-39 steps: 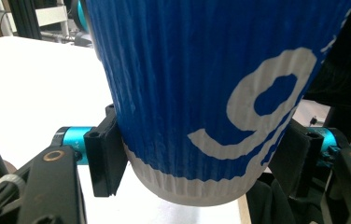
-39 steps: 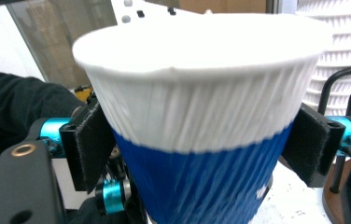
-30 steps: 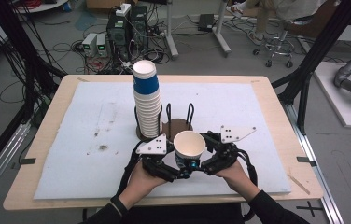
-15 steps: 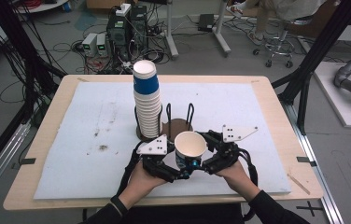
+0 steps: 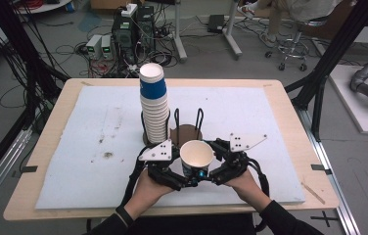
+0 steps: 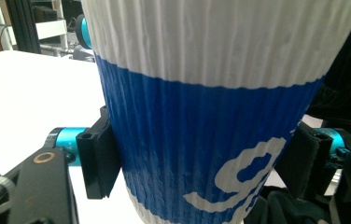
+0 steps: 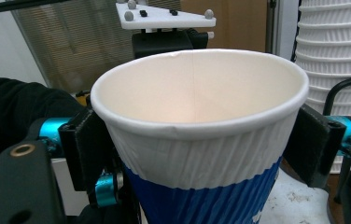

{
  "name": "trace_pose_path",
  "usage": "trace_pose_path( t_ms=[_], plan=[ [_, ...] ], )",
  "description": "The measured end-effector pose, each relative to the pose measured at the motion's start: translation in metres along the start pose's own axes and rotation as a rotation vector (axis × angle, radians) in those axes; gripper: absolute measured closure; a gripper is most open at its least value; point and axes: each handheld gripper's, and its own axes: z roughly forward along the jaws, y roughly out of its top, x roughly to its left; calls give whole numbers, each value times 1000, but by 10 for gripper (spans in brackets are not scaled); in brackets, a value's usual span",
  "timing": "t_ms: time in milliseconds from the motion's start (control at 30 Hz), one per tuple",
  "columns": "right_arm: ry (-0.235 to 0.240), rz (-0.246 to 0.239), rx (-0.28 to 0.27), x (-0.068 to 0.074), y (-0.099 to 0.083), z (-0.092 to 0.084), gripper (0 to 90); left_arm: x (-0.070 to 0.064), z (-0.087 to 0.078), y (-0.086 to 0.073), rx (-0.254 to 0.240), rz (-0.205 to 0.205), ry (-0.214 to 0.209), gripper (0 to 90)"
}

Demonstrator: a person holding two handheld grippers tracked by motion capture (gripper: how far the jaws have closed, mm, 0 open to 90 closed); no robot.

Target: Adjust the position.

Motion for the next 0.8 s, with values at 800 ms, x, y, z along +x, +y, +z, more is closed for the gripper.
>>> trace_pose_path(
  t_ms=[800],
  plan=[
    [-43, -10, -21, -4, 4, -10, 194, 0, -17, 6, 4, 35, 68, 175]
  ],
)
